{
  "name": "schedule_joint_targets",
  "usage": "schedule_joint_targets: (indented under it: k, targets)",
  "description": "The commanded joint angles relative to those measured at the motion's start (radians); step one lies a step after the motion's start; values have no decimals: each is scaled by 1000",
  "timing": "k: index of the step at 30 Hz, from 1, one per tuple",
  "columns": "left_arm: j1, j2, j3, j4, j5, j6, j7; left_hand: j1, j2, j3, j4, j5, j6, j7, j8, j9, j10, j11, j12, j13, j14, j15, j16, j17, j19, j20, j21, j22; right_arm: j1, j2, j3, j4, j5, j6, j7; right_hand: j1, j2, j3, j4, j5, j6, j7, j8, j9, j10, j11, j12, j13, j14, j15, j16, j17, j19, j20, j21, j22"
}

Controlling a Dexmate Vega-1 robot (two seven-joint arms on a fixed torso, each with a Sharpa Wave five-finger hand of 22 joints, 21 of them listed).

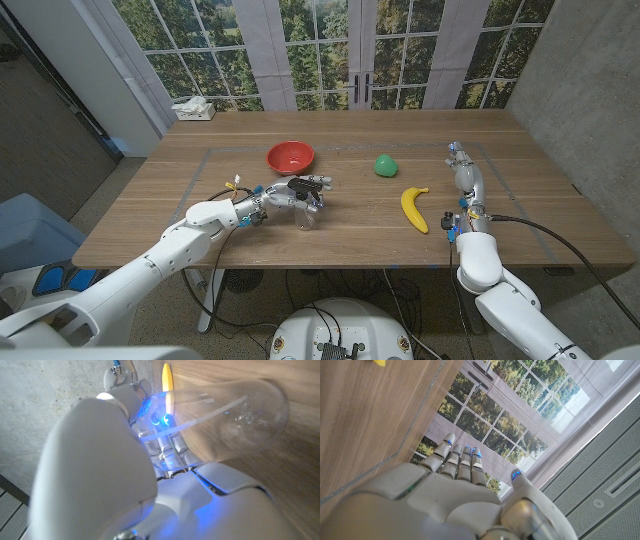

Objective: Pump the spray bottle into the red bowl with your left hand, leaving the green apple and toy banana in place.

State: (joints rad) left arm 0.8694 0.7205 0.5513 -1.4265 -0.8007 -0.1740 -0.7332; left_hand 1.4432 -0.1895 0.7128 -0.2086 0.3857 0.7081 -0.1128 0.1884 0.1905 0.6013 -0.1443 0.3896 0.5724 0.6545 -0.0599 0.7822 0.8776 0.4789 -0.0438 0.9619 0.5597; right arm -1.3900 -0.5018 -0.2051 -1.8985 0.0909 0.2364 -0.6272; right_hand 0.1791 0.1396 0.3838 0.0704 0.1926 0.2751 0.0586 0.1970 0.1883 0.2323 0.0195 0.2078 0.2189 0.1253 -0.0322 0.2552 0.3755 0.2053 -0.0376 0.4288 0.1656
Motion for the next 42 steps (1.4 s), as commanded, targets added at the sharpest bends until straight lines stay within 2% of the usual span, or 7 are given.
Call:
schedule_joint_targets:
  k: [1, 7, 10, 15, 23, 32, 42]
  targets:
    - [9, -14, -19, -11, -88, 134, -36, 293, 270, 123, 5, 153, 79, 124, 11, 2, 61, 17, 32, 22, 93, -168, -10, -70, 224, -129, 13, -83, -9, -3, 8, -4, -9, 10, 3, -5, 7, -3, -2, 1, 6, -3, 7, 2, 7, -4, 8, -1, 6, -4, 5, 2, 9, -2, -2, 1]
    - [34, -9, -34, -36, -72, 123, 4, 232, 236, 95, 17, 251, 155, 221, -2, 1, 148, 96, 92, 61, 122, -143, 63, 6, 235, -45, -39, -184, -20, 0, 14, -11, -7, 9, 0, -7, 7, -2, 0, 1, 7, -4, 7, 2, 11, -4, 9, -1, 8, -6, 4, 0, 12, -3, -5, 1]
    - [41, -4, -39, -49, -81, 142, 14, 281, 275, 29, 13, 271, 174, 236, -11, 1, 114, 91, 149, 148, 79, -126, 150, 134, 177, -43, -50, -196, -26, -1, 17, -14, -11, 10, -1, -7, 6, -1, -1, 2, 8, -3, 7, 1, 11, -4, 8, -1, 9, -5, 3, -1, 12, -3, -7, 1]
    - [83, 7, -63, -102, -106, 173, 91, 307, 327, -27, 11, 276, 130, 196, -12, -3, 56, 64, 268, 325, -9, -114, 195, 222, 75, -71, -60, -183, -31, -3, 20, -21, -12, 4, 2, -7, 6, -2, -1, 2, 9, -4, 7, 1, 12, -5, 8, -1, 10, -5, 3, -2, 13, -4, -10, 1]
    - [123, 12, -97, -160, -208, 276, 159, 304, 360, -74, 15, 271, 287, 112, 5, -4, 50, -9, 541, 645, -89, -110, 241, 304, -49, -51, 79, 10, -35, -4, 22, -27, -16, -10, 3, -8, 6, -1, -2, 2, 11, -4, 7, 1, 12, -7, 7, -1, 10, -7, 2, -3, 15, -6, -15, 1]
    - [125, 4, -117, -167, -311, 380, 153, 311, 367, -92, 13, 262, 389, 27, 12, -5, 11, -33, 665, 663, -99, -110, 260, 318, -145, -25, 196, 103, -25, 5, 18, -16, -2, -24, 3, -8, 6, -2, -4, 2, 11, -6, 7, 1, 13, -8, 7, -1, 11, -8, 3, -4, 14, -7, -21, 1]
    - [153, 0, -150, -198, -376, 433, 204, 316, 364, -87, 10, 254, 416, -14, 23, 19, -18, -45, 727, 636, -101, -116, 264, 301, -214, 13, 293, 157, 6, 1, 5, 1, 13, -43, 17, -8, 4, -3, -6, 2, 11, -5, 6, 1, 13, -7, 6, -1, 10, -8, 2, -5, 14, -10, -28, 1]
